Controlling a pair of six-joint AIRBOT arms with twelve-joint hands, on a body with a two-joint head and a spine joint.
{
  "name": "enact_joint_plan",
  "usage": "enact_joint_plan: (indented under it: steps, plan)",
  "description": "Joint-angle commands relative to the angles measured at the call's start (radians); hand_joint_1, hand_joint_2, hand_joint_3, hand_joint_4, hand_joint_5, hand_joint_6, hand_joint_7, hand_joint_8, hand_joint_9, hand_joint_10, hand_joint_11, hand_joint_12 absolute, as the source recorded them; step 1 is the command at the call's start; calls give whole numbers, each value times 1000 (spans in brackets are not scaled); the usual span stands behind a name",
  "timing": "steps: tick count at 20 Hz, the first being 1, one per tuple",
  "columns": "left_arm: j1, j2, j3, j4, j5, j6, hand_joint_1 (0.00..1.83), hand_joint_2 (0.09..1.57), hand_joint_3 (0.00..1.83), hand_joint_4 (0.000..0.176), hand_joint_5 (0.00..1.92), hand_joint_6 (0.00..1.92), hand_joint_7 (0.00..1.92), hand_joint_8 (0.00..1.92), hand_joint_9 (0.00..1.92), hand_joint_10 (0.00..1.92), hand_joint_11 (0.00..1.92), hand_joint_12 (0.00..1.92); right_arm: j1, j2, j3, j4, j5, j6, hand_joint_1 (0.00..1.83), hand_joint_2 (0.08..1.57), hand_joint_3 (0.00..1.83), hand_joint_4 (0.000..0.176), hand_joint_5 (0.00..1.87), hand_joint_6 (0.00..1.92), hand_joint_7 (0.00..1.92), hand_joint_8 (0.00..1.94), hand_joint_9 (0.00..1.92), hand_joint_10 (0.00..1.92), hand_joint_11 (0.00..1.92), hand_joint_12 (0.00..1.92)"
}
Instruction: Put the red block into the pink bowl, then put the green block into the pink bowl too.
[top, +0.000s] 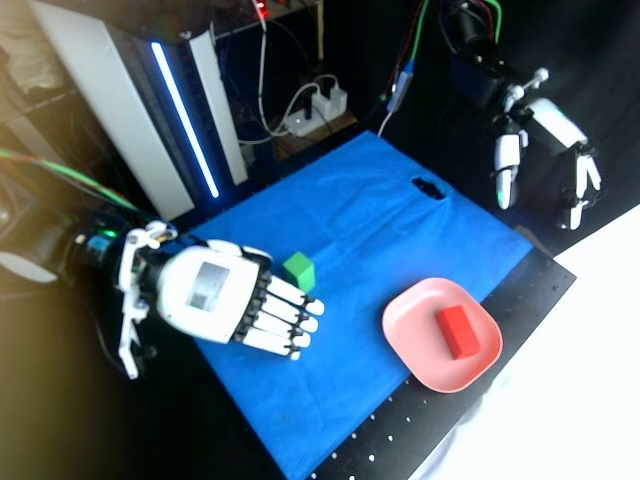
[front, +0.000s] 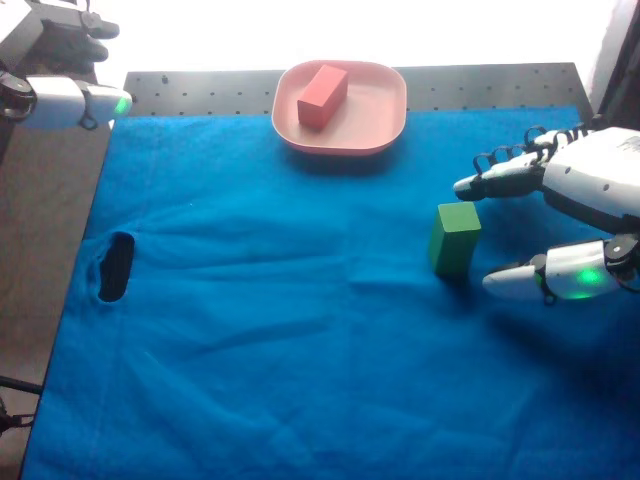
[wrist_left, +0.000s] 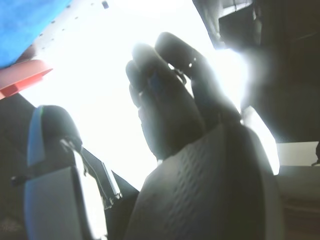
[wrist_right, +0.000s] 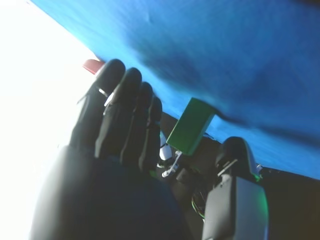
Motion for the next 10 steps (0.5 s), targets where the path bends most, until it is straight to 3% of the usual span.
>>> enact_joint_plan:
  steps: [1,3,8,10]
  plan:
    - [-2,11,-5,-2,-142,-3,995,941,0,0,673,1,892,5,891,4,414,1081,9,-10,4,3,114,5,648,985,6,0,531,9,620,9,641,8,336,824]
    - [3,16,-17,-1,-161,-3,1006,947,2,0,674,0,903,3,916,9,426,1121,9,-16,7,3,115,5,659,983,0,0,554,4,646,1,672,5,330,956]
    - [46,72,-101,4,-289,-3,923,946,0,0,673,1,957,6,938,10,337,1266,9,-27,8,3,120,5,686,963,0,0,612,15,682,4,694,6,358,958]
    - [63,94,-130,-3,-343,-3,973,961,2,0,682,2,936,0,935,5,376,1200,9,-34,11,3,121,5,747,973,0,0,639,15,711,5,703,5,344,991]
